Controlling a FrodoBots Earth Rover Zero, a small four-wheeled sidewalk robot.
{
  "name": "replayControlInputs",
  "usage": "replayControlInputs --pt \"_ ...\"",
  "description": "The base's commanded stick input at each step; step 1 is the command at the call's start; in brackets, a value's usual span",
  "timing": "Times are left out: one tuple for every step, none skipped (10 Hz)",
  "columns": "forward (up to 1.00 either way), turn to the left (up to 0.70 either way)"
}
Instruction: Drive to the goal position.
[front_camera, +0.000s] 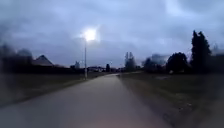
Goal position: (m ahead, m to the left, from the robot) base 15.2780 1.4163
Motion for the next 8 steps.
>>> replayControlInputs --pt "1.0 0.04" --pt "1.0 0.04" --pt "1.0 0.04" --pt "1.0 0.04" --pt "1.0 0.04" --pt "1.0 0.04" --pt "1.0 0.04" --pt "1.0 0.04"
